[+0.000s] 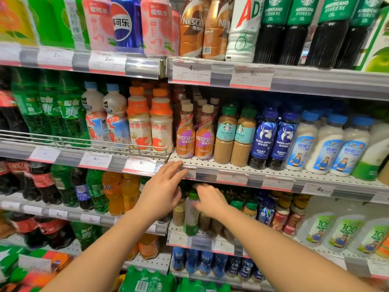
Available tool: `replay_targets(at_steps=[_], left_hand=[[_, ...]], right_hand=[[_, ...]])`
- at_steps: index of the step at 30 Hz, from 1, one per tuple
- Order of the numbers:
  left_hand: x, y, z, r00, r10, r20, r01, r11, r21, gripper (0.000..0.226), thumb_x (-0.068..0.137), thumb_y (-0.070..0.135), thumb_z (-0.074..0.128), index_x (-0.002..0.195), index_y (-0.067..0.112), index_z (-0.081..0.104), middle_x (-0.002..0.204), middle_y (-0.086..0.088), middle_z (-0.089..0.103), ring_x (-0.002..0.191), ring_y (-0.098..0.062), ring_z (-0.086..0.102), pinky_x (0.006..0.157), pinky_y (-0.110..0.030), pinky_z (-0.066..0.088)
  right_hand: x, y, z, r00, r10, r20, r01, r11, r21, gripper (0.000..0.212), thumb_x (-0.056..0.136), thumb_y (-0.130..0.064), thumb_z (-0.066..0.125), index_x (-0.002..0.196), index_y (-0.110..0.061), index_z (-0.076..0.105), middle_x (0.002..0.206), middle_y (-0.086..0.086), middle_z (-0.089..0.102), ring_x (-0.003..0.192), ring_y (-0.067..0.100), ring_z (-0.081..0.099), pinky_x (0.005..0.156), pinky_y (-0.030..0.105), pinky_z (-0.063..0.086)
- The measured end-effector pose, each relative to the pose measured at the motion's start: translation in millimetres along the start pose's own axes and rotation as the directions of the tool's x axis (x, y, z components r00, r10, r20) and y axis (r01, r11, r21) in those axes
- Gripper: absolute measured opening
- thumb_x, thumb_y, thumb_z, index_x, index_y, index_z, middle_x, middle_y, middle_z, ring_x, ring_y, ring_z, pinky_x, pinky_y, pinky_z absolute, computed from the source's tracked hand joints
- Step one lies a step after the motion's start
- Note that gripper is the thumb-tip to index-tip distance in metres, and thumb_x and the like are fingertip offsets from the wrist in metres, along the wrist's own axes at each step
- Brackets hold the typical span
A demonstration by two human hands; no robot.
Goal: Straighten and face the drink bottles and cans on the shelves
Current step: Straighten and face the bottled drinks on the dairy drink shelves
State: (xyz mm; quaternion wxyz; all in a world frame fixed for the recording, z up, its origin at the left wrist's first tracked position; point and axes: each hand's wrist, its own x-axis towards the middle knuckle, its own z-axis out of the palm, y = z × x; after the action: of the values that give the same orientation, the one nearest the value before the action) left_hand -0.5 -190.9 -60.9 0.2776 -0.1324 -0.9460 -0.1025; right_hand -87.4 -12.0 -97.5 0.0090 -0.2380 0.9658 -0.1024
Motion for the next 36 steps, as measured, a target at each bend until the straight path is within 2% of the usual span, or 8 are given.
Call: replay_targets(at_steps=[5,10,17,19,23,27,32,36], left_hand=[[3.2,2.2,-1.2,0.998,-0.055,-0.013,0.055,0.998,-0.010,0.056,0.087,0.022,0.067,0.142,0.023,0.055,0.152,0.004,0.048,0.138,-0.019,0.044,0.103,-0.035,0.051],[4.8,0.5,-2.0,0.998,-0.061,-0.007,0.061,0.998,-0.013,0.054,0.088,0.025,0.067,0.141,0.027,0.055,0.153,0.008,0.046,0.138,-0.016,0.044,0.103,-0.032,0.051],[10.2,6.6,-12.6,0.996,-0.080,0.029,0.080,0.997,0.016,0.053,0.091,0.028,0.065,0.142,0.030,0.053,0.154,0.009,0.045,0.139,-0.016,0.043,0.103,-0.033,0.051],[14.5,7.7,-18.2,0.995,-0.075,0.063,0.074,0.997,0.030,0.050,0.094,0.031,0.061,0.143,0.032,0.052,0.153,0.010,0.044,0.138,-0.016,0.042,0.103,-0.035,0.051],[27.7,13.6,-33.8,0.995,-0.045,0.089,0.038,0.997,0.074,0.043,0.093,0.037,0.056,0.136,0.032,0.057,0.141,0.009,0.056,0.126,-0.019,0.052,0.087,-0.038,0.056],[45.1,31.8,-57.5,0.999,0.034,0.014,-0.035,0.998,0.047,0.034,0.093,0.039,0.056,0.125,0.031,0.065,0.126,0.014,0.065,0.114,-0.016,0.060,0.083,-0.035,0.055],[81.0,63.6,-95.0,0.973,0.168,-0.159,-0.158,0.984,0.078,0.029,0.089,0.030,0.059,0.117,0.025,0.069,0.120,0.007,0.068,0.110,-0.019,0.062,0.084,-0.037,0.056],[113.0,87.3,-126.0,0.915,0.279,-0.290,-0.250,0.959,0.135,0.037,0.088,0.027,0.057,0.123,0.018,0.068,0.133,-0.002,0.064,0.122,-0.026,0.056,0.093,-0.044,0.053]], right_hand=[[7.5,-16.1,15.6,0.988,0.106,0.111,-0.102,0.994,-0.043,0.053,0.090,-0.039,0.068,0.134,-0.018,0.047,0.123,0.010,0.061,0.109,0.033,0.063,0.087,0.041,0.055],[-1.2,-20.4,26.7,0.981,0.156,0.113,-0.153,0.988,-0.031,0.057,0.090,-0.042,0.067,0.132,-0.019,0.037,0.109,0.007,0.063,0.096,0.030,0.066,0.082,0.042,0.059],[-26.5,-9.7,17.6,0.996,0.087,0.005,-0.087,0.996,0.036,0.073,0.077,-0.045,0.077,0.133,-0.025,0.034,0.100,0.002,0.065,0.087,0.027,0.066,0.069,0.037,0.056],[-36.3,-4.2,0.7,0.999,0.041,-0.014,-0.041,0.998,0.049,0.069,0.072,-0.049,0.076,0.125,-0.026,0.039,0.095,0.000,0.063,0.083,0.027,0.062,0.065,0.035,0.050],[-54.0,7.9,-47.1,0.998,-0.021,-0.053,0.026,0.996,0.087,0.056,0.066,-0.054,0.073,0.110,-0.028,0.049,0.088,-0.003,0.061,0.080,0.025,0.056,0.063,0.037,0.047],[-75.2,22.6,-95.8,0.990,-0.065,-0.126,0.080,0.989,0.124,0.051,0.063,-0.058,0.071,0.101,-0.030,0.051,0.086,-0.006,0.063,0.084,0.021,0.057,0.073,0.042,0.054],[-99.2,35.0,-157.8,0.954,-0.060,-0.295,0.108,0.983,0.148,0.057,0.057,-0.063,0.068,0.103,-0.034,0.051,0.083,-0.009,0.065,0.079,0.020,0.058,0.077,0.038,0.052],[-117.2,39.5,-215.3,0.908,-0.042,-0.417,0.133,0.973,0.190,0.053,0.060,-0.056,0.075,0.102,-0.039,0.047,0.076,-0.011,0.063,0.068,0.007,0.056,0.063,0.030,0.045]])
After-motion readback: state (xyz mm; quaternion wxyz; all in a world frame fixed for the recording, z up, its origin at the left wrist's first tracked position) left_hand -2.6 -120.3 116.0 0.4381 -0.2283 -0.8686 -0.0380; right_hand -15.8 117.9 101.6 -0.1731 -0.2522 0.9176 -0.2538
